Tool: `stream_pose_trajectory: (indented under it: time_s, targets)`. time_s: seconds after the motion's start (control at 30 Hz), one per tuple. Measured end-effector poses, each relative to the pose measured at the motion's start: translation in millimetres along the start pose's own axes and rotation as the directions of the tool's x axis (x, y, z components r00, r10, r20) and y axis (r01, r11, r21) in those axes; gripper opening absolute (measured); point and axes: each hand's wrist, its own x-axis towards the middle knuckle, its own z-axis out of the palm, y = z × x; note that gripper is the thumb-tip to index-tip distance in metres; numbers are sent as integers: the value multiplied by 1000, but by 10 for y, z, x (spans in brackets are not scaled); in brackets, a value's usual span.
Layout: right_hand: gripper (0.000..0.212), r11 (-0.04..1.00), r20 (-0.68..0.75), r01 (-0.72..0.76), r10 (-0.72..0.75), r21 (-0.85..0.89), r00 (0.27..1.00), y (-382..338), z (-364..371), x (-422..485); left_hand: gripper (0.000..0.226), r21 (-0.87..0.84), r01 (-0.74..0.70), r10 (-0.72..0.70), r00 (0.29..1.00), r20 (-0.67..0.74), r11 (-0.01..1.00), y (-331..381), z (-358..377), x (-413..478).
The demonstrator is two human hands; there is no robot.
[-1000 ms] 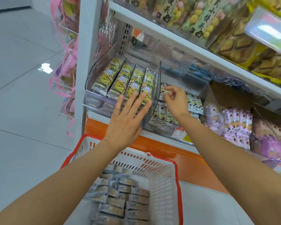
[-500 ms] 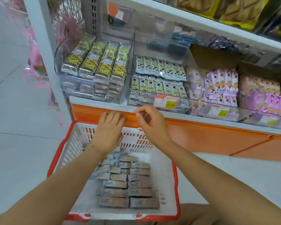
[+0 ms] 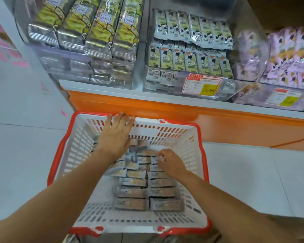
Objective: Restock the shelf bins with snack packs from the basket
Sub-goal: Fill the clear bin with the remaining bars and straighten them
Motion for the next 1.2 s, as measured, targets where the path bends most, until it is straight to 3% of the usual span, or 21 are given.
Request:
stream_pose_trajectory:
  time_s: [0.17,0.37,0.6,0.73,0.9,1.07,1.2]
  targets:
    - [43,996,109,-85,89,-40,990,112,236,223,84,-74,-14,3,989,-146,997,0,241,55]
    - [60,963,184,-49,101,-266,978,171,435,422,87,-55,17,-29,976,-217,998,51,397,87]
    - [50,931,114,-73,122,-358,986,153,431,463,88,-46,45,-53,979,-197,998,63,417,111]
    - [41,954,47,-97,115,-284,992,126,311,432,86,-36,51,-56,986,-159,998,73,355,108]
    - [29,992,-106,-118,122,43,987,77,22,251,81,-49,92,-97,988,-119,995,130,244,73]
    - [27,981,-222,34,10,191,975,-59,-447,-36,76,-75,112,-119,989,-89,991,189,87,3]
    - [25,956,-360,141,-41,256,932,-279,-848,-361,84,-85,103,-117,979,-166,991,193,-92,-81]
